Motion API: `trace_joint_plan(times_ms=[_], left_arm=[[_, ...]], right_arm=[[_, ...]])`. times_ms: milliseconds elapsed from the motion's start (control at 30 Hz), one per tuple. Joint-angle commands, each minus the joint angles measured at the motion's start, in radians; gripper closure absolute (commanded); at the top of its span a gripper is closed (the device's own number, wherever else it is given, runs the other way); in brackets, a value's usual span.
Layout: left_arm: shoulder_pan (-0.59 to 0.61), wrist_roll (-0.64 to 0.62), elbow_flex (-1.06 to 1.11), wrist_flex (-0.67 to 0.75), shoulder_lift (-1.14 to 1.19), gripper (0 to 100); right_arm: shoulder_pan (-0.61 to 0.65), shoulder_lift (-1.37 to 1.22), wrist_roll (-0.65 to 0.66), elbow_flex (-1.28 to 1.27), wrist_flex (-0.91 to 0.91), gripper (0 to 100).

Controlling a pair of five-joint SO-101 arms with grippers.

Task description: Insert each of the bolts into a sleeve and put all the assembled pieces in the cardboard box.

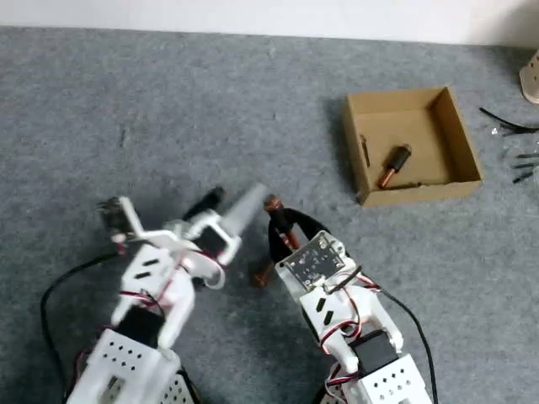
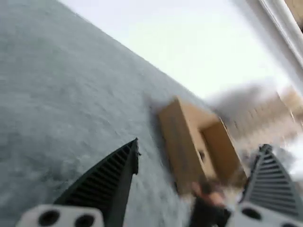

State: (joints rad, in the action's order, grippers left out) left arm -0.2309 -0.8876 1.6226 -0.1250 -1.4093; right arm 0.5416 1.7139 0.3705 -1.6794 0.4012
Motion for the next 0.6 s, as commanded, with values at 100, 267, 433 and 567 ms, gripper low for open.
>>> trace_joint_plan(times_ms=[100, 267, 433, 567], left_arm=[[0.116, 0.026, -0.048, 0.000, -0.012, 64], [0.062, 0.249, -0.005, -0.002, -0.004, 64], [0.048, 0.397, 0.030, -0.002, -0.002, 75], [0.058, 0.575, 0.041, 0.000, -0.002, 92]], right_arm=[[-0.050, 0.025, 0.002, -0.113, -0.025, 99.3], [-0.097, 0.016, 0.002, -0.114, -0.056, 99.3], [-0.139, 0.016, 0.000, -0.114, -0.053, 99.3], [-0.170, 0.016, 0.000, -0.114, -0.041, 99.3]])
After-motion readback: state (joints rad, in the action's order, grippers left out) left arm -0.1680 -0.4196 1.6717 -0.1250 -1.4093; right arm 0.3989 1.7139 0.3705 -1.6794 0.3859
